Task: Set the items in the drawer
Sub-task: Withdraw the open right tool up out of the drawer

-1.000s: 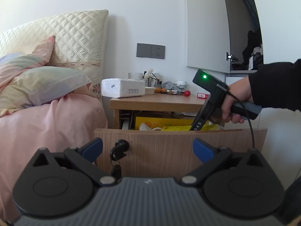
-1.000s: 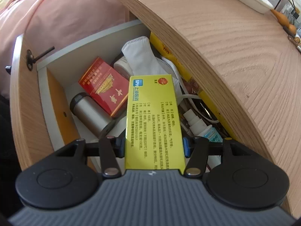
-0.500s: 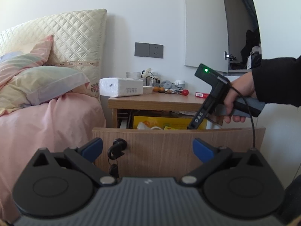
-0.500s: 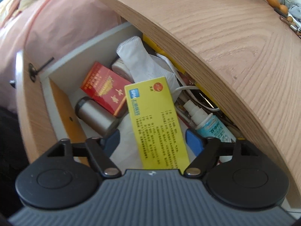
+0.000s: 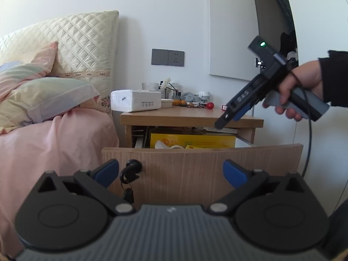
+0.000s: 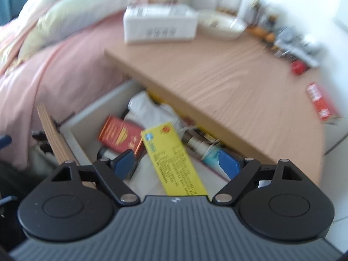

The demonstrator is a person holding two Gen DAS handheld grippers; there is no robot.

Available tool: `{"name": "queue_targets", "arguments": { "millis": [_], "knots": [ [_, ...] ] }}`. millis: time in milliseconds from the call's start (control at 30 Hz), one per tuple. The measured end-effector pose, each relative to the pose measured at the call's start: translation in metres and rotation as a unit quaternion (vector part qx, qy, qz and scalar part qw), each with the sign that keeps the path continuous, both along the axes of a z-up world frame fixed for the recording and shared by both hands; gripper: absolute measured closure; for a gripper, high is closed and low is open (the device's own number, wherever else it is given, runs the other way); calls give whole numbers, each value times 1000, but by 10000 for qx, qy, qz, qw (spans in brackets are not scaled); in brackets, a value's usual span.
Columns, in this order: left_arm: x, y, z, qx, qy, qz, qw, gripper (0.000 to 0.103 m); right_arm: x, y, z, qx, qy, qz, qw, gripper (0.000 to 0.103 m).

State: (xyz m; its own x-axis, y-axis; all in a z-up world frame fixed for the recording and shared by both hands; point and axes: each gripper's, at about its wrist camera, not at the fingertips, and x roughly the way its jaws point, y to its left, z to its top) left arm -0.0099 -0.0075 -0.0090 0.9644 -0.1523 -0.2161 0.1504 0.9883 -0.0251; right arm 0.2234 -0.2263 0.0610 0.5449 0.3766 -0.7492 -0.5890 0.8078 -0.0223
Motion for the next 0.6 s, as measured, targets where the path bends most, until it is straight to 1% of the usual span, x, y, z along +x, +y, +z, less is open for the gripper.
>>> {"name": "queue_targets", "arguments": {
  "millis": [133, 333, 500, 600],
  "knots": [
    [-1, -1, 1, -8, -9, 0, 10000, 0, -15, -14, 20, 460, -459, -444, 9969, 17],
    [-5, -3, 3, -12, -70, -41, 10000, 0, -67, -22, 28, 873, -1038, -955, 9861, 16],
    [-8, -4, 5, -9, -141, -61, 9999, 0, -110, -30, 14, 1285, -1444, -1227, 9734, 17],
    [-9, -5, 5, 18, -160, -46, 9999, 0, -131, -32, -1, 1531, -1673, -1312, 9651, 17]
  ]
}}
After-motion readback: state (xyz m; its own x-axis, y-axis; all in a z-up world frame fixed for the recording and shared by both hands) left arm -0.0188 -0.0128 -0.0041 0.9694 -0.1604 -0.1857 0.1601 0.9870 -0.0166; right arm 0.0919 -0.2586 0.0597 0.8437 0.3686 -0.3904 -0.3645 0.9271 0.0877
